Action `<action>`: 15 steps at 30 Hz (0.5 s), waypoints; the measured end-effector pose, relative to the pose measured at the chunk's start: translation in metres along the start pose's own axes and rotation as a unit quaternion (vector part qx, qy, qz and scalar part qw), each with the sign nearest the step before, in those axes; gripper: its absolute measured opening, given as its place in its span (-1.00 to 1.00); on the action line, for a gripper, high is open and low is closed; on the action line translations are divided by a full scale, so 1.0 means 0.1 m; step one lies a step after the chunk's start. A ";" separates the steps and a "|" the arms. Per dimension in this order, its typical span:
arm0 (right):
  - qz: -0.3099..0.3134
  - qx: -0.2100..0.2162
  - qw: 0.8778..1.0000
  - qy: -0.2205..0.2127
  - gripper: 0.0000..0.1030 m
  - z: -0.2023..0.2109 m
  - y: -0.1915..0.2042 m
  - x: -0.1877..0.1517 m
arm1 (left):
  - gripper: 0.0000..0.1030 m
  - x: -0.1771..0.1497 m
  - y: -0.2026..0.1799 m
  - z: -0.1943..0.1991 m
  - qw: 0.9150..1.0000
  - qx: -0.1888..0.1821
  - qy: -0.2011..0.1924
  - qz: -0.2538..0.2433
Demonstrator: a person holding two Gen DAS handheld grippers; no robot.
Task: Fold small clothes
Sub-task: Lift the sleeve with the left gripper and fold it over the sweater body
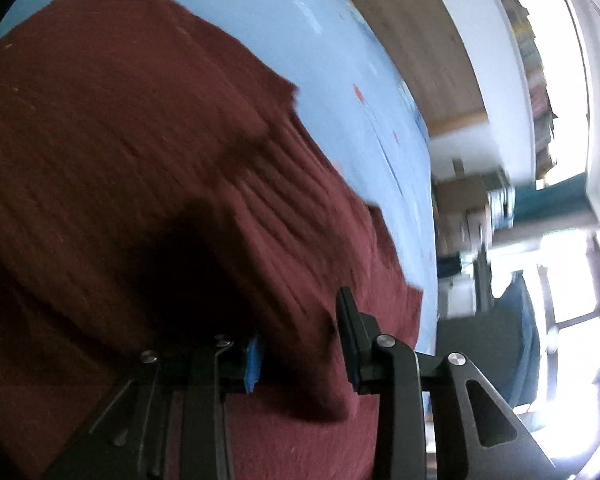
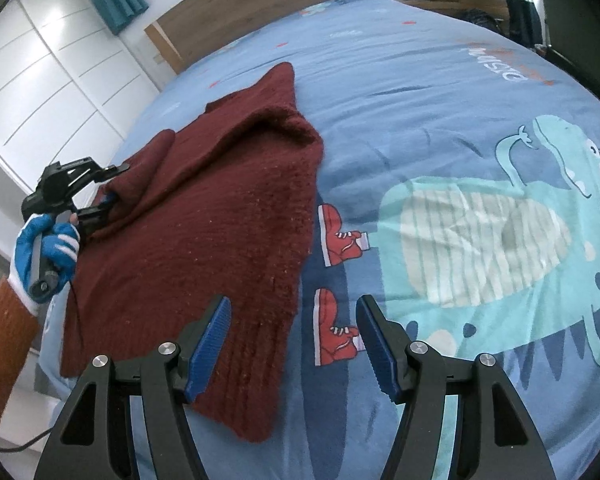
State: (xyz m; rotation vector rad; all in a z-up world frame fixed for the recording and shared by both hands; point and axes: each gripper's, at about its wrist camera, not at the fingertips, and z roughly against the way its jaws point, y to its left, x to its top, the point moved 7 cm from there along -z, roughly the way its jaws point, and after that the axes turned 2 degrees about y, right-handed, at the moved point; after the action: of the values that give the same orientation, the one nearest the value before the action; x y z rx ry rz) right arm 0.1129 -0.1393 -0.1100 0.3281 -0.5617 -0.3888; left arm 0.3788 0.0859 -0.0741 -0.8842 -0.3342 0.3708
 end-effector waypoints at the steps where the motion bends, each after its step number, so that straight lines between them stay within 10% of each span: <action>1: -0.001 0.000 1.000 0.000 0.30 -0.01 -0.01 0.00 | -0.49 0.03 0.02 0.00 1.000 -0.003 -0.004 0.006; 4: -0.006 0.002 1.000 -0.001 0.30 -0.01 -0.03 0.00 | -0.85 0.08 -0.02 -0.01 1.000 -0.016 0.000 0.005; 15: -0.008 0.005 1.000 -0.003 0.30 0.00 -0.05 -0.04 | -0.84 -0.62 -0.84 -0.56 0.985 -0.020 0.091 -0.145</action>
State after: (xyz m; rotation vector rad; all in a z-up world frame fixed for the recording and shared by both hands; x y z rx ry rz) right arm 0.1083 -0.1421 -0.1138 0.3423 -0.5665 -0.4031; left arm 0.3629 -0.0286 -0.0488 -0.8862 -0.2958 0.0131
